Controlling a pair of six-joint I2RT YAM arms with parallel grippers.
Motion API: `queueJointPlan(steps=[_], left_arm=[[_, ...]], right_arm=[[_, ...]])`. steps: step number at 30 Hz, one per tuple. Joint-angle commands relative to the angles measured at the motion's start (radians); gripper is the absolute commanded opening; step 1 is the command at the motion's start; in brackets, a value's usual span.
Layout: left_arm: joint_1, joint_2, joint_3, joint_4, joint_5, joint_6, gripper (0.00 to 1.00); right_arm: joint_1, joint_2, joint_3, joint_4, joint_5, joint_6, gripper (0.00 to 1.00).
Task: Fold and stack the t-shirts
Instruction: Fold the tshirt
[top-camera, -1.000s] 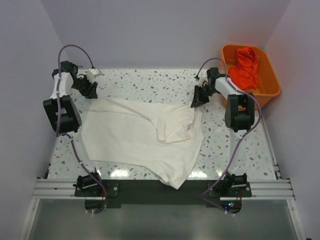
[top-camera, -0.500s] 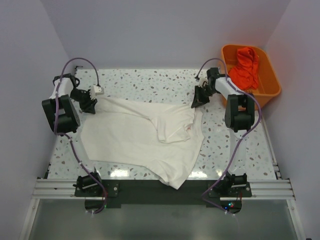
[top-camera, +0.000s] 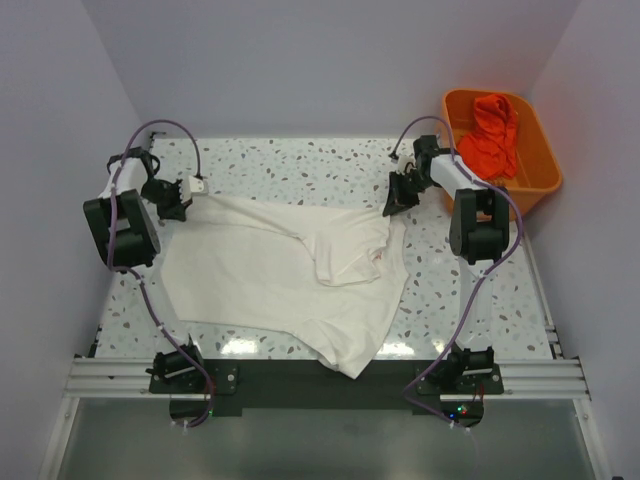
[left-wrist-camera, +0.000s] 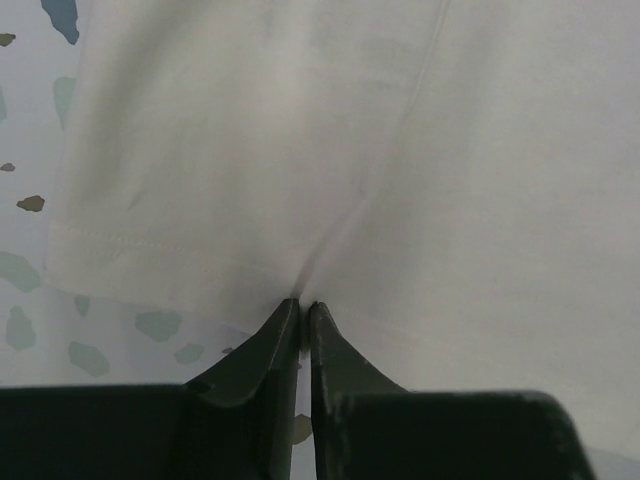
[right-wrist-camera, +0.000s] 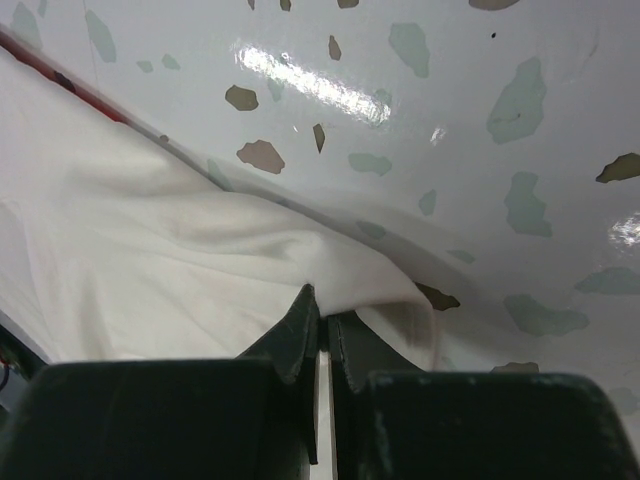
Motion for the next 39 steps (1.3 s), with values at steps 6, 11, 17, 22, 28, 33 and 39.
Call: queueJointPlan(steps=[6,11,17,22,28,33,39], left_arm=[[0.007,-0.092,-0.023,0.059,-0.009,0.071,0.0],[0.025,-0.147,-0.01,-0.015,0.029,0.12,0.0],[0.053,-0.142,-0.017,-0.066,0.005,0.15,0.0],[0.051,-0.132,-0.068,-0.047,-0.008,0.155,0.0],[0.046,-0.116,-0.059,-0.04,0.006,0.101,0.3],[0.025,-0.106,0.044,0.002,0.124,-0.049,0.41],[-0.078,-0.092,0.004,0.128,0.129,-0.253,0.36]], right_arm=[[-0.006,-0.043,0.011,-0.002,0.034,-0.017,0.0],[-0.009,-0.052,0.008,-0.01,0.043,-0.025,0.0],[-0.015,-0.075,0.005,-0.047,0.048,-0.048,0.0],[-0.019,-0.074,-0.009,-0.062,0.046,-0.063,0.0],[-0.019,-0.068,-0.012,-0.067,0.034,-0.06,0.0],[-0.019,-0.062,-0.01,-0.065,0.045,-0.062,0.0],[-0.017,-0.042,0.001,-0.064,0.139,-0.089,0.0]])
